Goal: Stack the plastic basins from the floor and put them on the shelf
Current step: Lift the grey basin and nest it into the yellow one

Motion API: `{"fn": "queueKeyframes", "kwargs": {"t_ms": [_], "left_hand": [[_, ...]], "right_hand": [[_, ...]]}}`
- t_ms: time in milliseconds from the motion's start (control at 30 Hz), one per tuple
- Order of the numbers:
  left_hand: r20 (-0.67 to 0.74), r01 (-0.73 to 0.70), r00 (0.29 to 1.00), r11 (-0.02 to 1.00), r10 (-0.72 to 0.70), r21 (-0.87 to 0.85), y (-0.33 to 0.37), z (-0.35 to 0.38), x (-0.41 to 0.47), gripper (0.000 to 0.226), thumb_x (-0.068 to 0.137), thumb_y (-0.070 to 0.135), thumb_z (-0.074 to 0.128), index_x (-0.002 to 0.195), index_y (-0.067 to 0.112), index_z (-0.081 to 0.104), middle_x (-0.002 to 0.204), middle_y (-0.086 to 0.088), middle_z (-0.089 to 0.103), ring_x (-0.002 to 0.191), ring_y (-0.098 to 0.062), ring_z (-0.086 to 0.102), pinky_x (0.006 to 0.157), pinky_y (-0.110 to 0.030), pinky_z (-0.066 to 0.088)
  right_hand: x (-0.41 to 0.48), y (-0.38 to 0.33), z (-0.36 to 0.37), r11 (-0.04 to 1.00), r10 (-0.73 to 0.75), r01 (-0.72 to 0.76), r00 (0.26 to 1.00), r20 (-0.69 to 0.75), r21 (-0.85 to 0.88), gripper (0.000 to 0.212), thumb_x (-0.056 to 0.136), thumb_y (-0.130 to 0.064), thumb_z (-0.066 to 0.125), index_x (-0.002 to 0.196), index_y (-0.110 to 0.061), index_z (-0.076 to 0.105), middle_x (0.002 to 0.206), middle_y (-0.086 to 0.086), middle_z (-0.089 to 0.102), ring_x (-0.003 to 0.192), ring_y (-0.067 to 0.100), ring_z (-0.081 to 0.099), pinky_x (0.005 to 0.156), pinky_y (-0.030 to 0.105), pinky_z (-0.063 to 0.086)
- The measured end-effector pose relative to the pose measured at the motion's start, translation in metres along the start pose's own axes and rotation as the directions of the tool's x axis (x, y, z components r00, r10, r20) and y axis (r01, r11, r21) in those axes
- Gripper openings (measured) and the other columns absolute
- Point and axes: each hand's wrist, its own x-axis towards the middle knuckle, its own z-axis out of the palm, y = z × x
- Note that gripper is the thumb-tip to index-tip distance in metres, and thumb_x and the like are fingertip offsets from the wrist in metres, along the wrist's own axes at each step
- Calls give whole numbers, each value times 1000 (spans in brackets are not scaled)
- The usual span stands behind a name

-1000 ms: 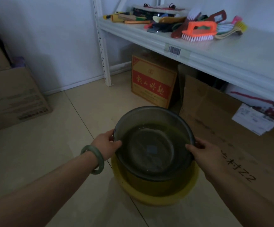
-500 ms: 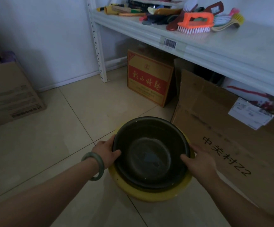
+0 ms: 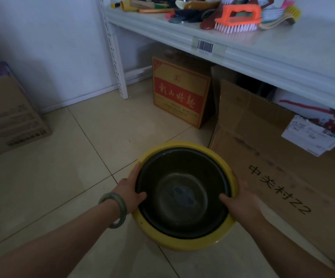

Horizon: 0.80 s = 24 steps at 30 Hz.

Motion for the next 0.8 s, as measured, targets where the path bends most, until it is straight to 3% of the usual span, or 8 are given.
{"fn": "queueKeyframes", "kwargs": {"t_ms": [100,267,333,433,500,567,667,800], "left_hand": [[-4,40,999,995,-41,-94,1,1,1,100,81,27,61,144,37,-16,127,-12,53,97,-26,61,83,-35,52],[31,162,987,974,-159,-157,-1,-4,7,103,75,29,69,148,26,-3,139,-11,45,117,-32,53,93,-38,47],[92,210,977,940,-192,-268,-3,-6,11,86,72,32,72,143,21,26,131,-11,53,113,-31,56,93,-44,50],[183,319,947,839,-264,-441,-3,-12,10,40,77,38,67,108,14,56,115,-10,64,103,-27,62,85,-40,54],[221,377,926,761,-306,-527,-3,-16,10,35,80,39,63,100,10,60,108,-12,67,98,-27,64,73,-37,55],[257,405,914,668,-314,-624,-5,-19,10,40,82,39,61,104,5,62,102,-14,69,92,-28,66,64,-36,54],[315,419,907,546,-279,-725,-9,-21,8,39,87,36,55,107,3,62,96,-15,66,84,-29,63,65,-38,52],[327,425,904,500,-275,-755,-12,-19,7,29,89,32,53,99,6,61,88,-12,61,81,-26,59,68,-38,49]], "right_hand": [[10,9,3,985,123,-129,991,56,116,79,79,-22,69,146,-24,28,132,9,52,112,29,55,92,43,46],[27,26,8,907,320,-368,919,232,205,58,77,-29,68,130,-14,52,117,11,63,104,28,60,87,42,50],[32,29,7,879,346,-415,894,285,233,56,78,-27,68,129,-10,53,115,13,63,102,29,60,83,39,50],[36,34,4,826,354,-462,871,341,324,55,78,-26,70,128,-9,54,114,12,64,103,30,60,92,43,48],[36,34,0,764,347,-488,863,368,422,49,81,-30,68,124,-11,56,112,8,63,102,27,58,90,42,45],[36,36,-2,673,334,-504,860,385,541,36,86,-36,60,117,-16,59,112,8,62,104,27,56,86,42,44],[35,40,-5,571,310,-513,858,409,641,24,91,-37,51,106,-22,63,112,10,62,106,28,56,80,41,45],[33,42,-5,535,323,-517,856,404,669,22,90,-33,56,103,-18,64,105,9,63,99,26,57,82,42,45]]}}
